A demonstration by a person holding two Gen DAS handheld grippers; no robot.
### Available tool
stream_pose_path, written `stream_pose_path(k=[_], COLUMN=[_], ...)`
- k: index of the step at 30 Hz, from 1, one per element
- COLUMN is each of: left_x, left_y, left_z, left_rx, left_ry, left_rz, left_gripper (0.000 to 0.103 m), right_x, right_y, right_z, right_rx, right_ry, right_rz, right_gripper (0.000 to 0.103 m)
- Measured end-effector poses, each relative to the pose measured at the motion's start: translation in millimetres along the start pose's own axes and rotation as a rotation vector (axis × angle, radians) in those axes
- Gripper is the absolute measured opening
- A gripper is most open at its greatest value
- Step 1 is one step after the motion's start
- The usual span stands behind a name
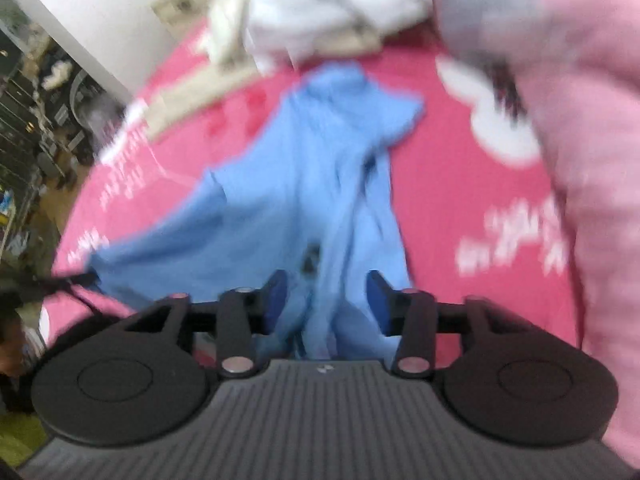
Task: Fold clothes
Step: 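Lift the blue T-shirt with both grippers and shake it out in the air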
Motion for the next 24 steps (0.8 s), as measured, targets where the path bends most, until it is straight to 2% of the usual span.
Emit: stream_pose_path(k=[2,4,6,8,12,13,14,16,19,24], left_x=[4,8,13,18,28,30,32,35,38,37], left_y=[-5,-9,-10,-8,0,2,5,11,24,48], left_z=[2,0,-4,-11,-24,-28,-31,-37,-47,-55], left_rx=[0.014,0.01,0.013,0.004,0.011,0.019,0.027,0.043,0.066,0.1], left_ry=[-0.003,-0.019,-0.023,-0.045,-0.106,-0.119,-0.129,-0.148,-0.177,-0.218], left_rz=[0.016,0.027,0.036,0.031,0.011,0.007,0.0,-0.013,-0.027,-0.023], left_gripper=[0.002,0.002,0.002,0.002,0.002,0.002,0.002,0.002,0.002,0.002], right_x=[19,61,116,159,217,228,239,247,230,172], right_y=[24,52,81,95,105,106,108,114,126,134], right_z=[-24,-56,-91,-121,-152,-153,-152,-147,-137,-122], right_rx=[-0.058,-0.172,-0.318,-0.457,-0.658,-0.676,-0.677,-0.645,-0.491,-0.221], right_ry=[0.036,0.023,-0.043,-0.121,-0.233,-0.268,-0.308,-0.401,-0.531,-0.712], right_rz=[0.008,-0.012,-0.058,-0.105,-0.227,-0.252,-0.276,-0.277,-0.19,0.045], right_gripper=[0.052,0.052,0.051,0.05,0.048,0.043,0.038,0.014,0.005,0.002])
Point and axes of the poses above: each gripper's, at about its wrist camera, not at the fingertips, and x roughly the way its jaws point, z to its right, y to its top, the point moved 4 cm from there along x, roughly the way its jaws point, and after that the axes turned 13 degrees about -z, right-handed, at the moved point
